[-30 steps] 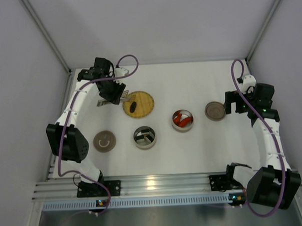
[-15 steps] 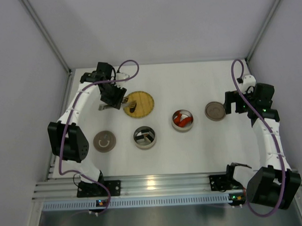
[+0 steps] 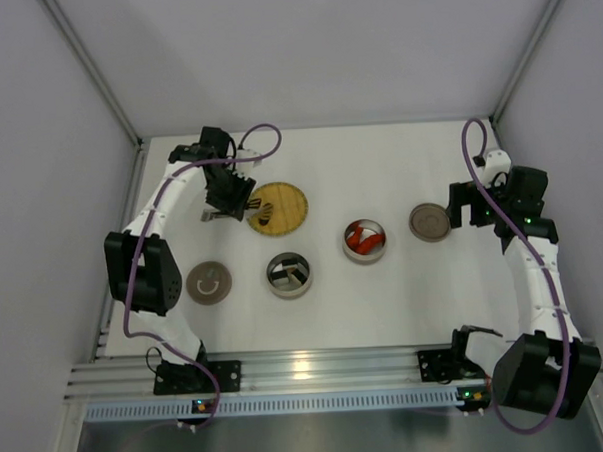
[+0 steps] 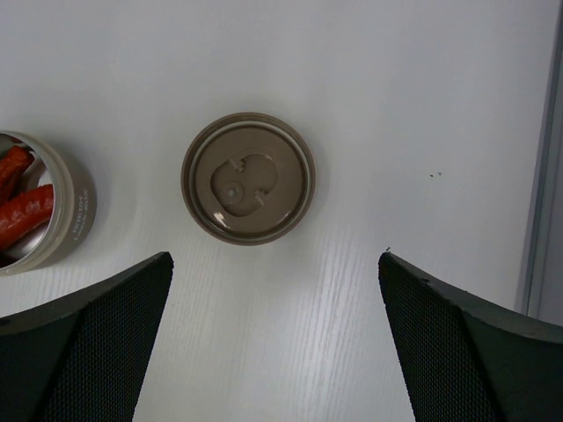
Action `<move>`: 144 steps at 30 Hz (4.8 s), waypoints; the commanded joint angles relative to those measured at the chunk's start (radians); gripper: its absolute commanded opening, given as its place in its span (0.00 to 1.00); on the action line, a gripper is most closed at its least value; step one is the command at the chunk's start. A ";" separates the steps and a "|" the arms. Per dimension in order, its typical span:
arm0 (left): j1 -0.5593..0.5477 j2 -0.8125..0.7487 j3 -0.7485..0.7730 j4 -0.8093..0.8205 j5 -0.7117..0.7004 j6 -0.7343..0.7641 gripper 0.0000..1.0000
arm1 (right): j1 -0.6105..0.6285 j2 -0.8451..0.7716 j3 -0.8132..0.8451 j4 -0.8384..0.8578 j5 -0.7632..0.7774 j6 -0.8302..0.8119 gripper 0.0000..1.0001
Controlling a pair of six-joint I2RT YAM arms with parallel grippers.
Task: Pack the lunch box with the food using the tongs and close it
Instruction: Pick up the fake food from the plate, then place the fake food in the packing box, then place the clamp at the center of the board.
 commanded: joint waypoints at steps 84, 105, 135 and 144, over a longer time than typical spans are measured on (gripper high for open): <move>-0.585 0.152 0.284 0.046 0.054 -0.045 0.54 | 0.001 -0.008 0.032 -0.021 0.031 -0.030 0.99; -0.291 -0.026 0.267 -0.017 0.162 -0.045 0.50 | 0.001 -0.006 0.050 -0.033 0.013 -0.029 0.99; 0.467 0.184 0.164 0.334 -0.005 -0.070 0.51 | 0.010 0.032 0.052 -0.027 0.005 -0.019 0.99; 0.489 0.267 0.069 0.361 0.007 -0.024 0.54 | 0.010 0.043 0.052 -0.023 0.003 -0.024 0.99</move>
